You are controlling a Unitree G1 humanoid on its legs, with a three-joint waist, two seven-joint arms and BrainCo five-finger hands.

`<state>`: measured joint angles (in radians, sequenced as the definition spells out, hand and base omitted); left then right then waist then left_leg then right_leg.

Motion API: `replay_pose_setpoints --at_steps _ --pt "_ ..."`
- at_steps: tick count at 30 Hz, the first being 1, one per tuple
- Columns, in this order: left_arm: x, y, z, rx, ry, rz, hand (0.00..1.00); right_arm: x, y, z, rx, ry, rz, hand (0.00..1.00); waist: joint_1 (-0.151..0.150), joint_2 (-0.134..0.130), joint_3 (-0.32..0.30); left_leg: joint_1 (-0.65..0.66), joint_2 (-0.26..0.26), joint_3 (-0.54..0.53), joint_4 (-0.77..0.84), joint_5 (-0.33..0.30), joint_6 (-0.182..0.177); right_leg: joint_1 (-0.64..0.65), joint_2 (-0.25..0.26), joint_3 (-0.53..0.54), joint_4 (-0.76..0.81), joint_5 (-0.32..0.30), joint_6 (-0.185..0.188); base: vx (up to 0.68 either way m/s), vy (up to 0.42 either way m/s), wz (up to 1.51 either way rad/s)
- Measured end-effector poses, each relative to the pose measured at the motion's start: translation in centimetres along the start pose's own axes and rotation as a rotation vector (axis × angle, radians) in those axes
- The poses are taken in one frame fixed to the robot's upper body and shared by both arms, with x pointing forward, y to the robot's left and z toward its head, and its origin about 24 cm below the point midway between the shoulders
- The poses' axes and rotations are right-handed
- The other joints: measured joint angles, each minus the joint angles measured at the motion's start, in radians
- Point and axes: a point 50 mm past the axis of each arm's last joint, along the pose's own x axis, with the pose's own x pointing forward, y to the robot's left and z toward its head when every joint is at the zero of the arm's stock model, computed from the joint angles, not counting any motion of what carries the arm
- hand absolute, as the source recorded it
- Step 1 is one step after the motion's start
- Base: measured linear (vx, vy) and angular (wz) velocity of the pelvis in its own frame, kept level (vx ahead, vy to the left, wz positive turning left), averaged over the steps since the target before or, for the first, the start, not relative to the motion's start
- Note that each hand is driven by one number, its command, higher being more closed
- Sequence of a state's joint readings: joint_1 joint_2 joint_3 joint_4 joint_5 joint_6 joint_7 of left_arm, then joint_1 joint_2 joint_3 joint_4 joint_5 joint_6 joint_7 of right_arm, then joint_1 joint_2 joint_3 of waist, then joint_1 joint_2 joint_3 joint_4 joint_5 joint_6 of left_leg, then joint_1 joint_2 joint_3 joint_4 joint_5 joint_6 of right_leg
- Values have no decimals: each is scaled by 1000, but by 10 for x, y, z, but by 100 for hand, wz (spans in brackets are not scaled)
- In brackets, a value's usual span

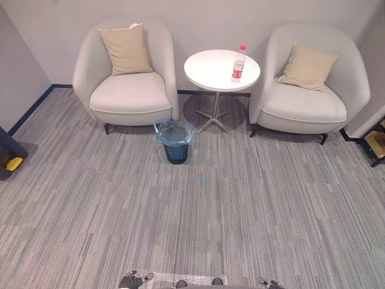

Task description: Gather rubbish on tea table into small bin, then transfer packed bag to large trash can.

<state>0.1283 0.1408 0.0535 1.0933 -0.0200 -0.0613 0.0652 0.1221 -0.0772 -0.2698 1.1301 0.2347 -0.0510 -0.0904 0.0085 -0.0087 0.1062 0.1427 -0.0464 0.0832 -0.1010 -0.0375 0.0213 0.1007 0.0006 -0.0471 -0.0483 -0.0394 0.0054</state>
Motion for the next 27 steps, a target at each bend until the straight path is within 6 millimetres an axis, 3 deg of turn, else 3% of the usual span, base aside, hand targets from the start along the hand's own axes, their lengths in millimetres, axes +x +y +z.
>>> replay_pose_setpoints --at_steps 27 --pt "0 1 1 39 -2 8 0 0 1 0 -17 -1 6 0 3 -6 -8 -15 1 68 1 -14 1 -36 3 66 -14 20 8 -23 -20 -7"
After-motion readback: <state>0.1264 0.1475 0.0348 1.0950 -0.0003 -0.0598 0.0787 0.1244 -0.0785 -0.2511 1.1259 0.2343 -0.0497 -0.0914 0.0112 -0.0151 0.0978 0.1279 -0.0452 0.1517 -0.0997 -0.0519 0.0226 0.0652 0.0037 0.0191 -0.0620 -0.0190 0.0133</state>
